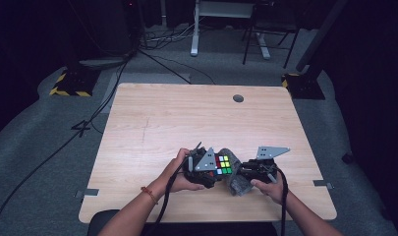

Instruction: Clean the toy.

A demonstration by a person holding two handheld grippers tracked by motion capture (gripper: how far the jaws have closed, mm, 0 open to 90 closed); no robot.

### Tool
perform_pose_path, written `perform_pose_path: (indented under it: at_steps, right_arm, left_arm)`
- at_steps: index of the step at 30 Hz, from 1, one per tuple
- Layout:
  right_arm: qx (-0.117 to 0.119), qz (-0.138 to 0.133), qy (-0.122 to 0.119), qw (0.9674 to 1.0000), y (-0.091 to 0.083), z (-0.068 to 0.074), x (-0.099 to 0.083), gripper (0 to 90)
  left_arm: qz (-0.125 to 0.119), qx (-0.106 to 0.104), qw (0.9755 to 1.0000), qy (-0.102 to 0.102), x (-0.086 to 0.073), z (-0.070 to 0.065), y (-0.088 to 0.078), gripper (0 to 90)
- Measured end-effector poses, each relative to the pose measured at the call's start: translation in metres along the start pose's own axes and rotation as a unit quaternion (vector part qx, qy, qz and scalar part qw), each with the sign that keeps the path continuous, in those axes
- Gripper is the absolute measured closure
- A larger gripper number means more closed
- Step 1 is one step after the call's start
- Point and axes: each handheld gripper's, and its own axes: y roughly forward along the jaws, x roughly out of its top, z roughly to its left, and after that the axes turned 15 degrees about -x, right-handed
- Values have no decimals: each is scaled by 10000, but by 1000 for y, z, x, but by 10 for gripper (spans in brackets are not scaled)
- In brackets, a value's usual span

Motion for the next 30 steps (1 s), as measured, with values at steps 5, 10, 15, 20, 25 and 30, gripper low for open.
perform_pose_path:
  at_steps: [5, 10, 15, 20, 25, 30]
  right_arm:
    - [-38, -145, -282, 9995, -6, 11, 8, 793]
    - [-369, -134, -508, 9979, -7, 15, 11, 791]
    - [-622, 187, -594, 9961, -2, 11, 7, 790]
    - [-691, 607, -523, 9944, 8, 2, -3, 790]
    - [-626, 116, -620, 9960, -3, 11, 11, 790]
    - [-639, -281, -778, 9945, -10, 24, 21, 791]
  left_arm:
    - [461, 175, 9985, 218, 0, -5, 13, 329]
    - [291, 116, 9995, 109, 0, -3, 9, 332]
    - [120, 132, 9998, 86, 2, -2, 2, 332]
    - [-78, 96, 9999, 43, 3, 0, -5, 332]
    - [64, 9, 10000, 8, 2, 1, 0, 333]
    - [122, -50, 9999, -33, 1, 1, 3, 333]
